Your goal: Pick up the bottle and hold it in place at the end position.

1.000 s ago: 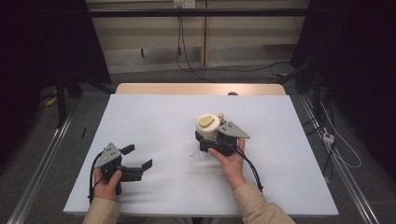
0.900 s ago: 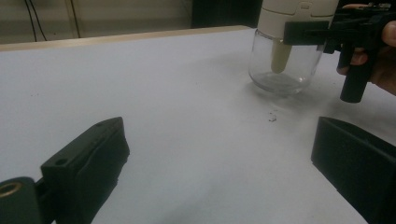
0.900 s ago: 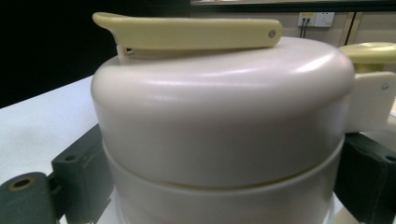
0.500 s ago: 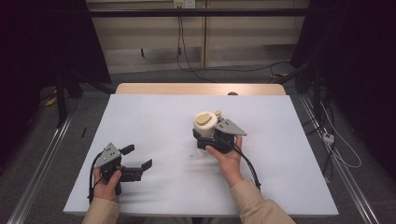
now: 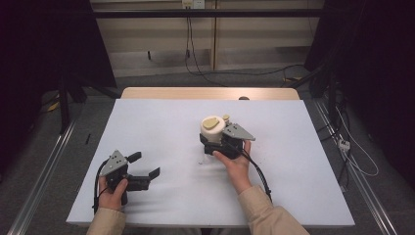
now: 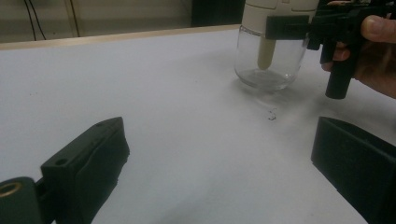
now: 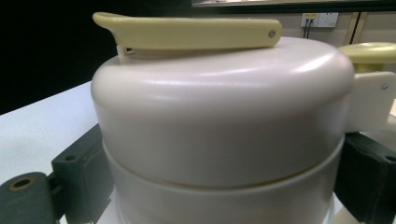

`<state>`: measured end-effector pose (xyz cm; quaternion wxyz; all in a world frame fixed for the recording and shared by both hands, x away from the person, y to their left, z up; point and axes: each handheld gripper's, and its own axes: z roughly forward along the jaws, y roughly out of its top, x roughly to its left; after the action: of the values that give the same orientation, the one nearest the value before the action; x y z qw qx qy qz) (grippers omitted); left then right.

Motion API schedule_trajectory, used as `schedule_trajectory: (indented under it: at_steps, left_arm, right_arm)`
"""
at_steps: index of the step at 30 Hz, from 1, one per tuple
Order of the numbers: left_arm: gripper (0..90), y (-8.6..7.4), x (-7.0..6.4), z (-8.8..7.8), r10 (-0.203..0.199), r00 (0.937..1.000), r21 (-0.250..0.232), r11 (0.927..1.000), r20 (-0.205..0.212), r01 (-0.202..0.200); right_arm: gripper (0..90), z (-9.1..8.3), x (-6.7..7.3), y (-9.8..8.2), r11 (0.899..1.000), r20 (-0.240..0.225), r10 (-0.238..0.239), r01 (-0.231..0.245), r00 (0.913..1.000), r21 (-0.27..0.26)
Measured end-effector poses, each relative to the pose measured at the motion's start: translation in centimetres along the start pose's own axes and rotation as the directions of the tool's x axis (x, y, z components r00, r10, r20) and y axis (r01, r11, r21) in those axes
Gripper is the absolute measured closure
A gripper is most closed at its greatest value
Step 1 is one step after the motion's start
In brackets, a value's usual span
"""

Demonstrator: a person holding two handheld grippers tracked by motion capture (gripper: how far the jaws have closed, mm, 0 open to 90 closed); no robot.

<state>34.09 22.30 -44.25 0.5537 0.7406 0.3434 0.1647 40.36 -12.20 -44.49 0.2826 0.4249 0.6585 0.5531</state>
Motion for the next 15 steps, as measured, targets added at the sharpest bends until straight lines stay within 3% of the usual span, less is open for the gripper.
schedule_trajectory:
  at_steps: [6,15]
  left_arm:
    - [3.3,-0.06,0.10,-0.06,-0.009,0.9999,-0.002,1.0000,-0.005,0.009]
    - [3.2,-0.12,0.10,0.02,-0.013,0.9999,0.000,0.9999,-0.006,0.013]
  right_arm:
    - [7.0,0.33,-0.45,-0.21,1.000,0.007,0.023,-0.023,0.9997,0.002]
    - [7.0,0.77,-0.53,-0.09,1.000,0.008,0.010,-0.010,0.9999,0.005]
